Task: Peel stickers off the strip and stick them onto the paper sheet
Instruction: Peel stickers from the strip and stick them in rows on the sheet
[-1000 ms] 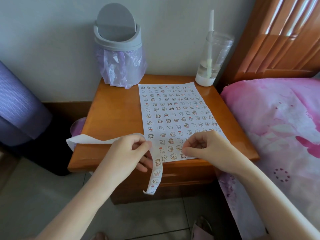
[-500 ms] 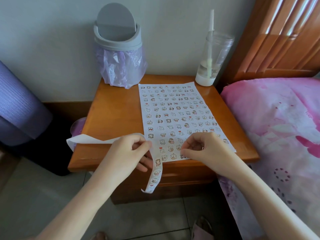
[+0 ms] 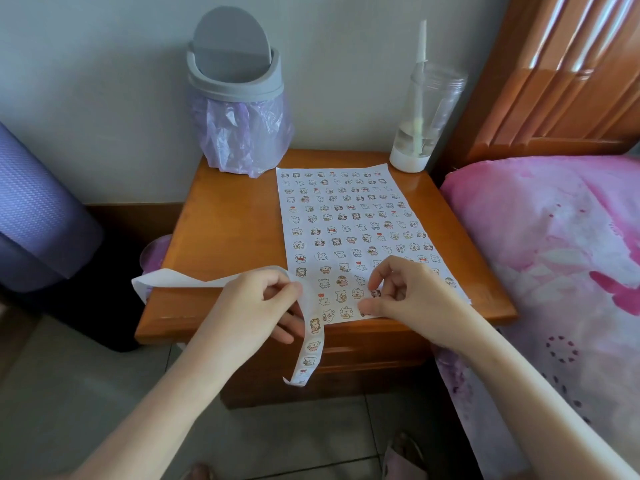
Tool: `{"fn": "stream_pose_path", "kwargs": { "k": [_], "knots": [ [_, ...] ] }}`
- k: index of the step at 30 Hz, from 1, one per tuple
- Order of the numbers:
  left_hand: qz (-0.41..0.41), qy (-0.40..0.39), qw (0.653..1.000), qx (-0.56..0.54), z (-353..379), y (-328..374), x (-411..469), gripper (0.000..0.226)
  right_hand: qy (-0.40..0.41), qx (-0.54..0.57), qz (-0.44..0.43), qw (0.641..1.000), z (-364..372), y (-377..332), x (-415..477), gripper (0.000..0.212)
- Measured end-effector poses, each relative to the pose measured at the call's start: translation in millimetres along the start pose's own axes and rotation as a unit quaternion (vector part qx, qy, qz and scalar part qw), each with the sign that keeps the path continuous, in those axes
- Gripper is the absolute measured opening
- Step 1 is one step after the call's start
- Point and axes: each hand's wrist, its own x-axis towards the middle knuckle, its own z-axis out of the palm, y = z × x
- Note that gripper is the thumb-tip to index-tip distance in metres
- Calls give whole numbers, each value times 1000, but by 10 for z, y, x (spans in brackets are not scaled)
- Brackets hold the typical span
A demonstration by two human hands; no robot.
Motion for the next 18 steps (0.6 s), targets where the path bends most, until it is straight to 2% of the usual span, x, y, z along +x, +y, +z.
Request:
{"fn": "stream_pose_path", "kwargs": {
  "k": [12,16,18],
  "knots": [
    [-11,-16,1000,-5,-27,3,5,14,-20,3,-20,1000,-41,51,-12,10],
    [-13,-16,998,-65,-75,43,9,15,31,54,-46,997,-34,-59,-44,9],
    [-6,-11,994,-107,-90,75,-3,15,30,113,-76,990,10,-171,-87,13]
  ]
}}
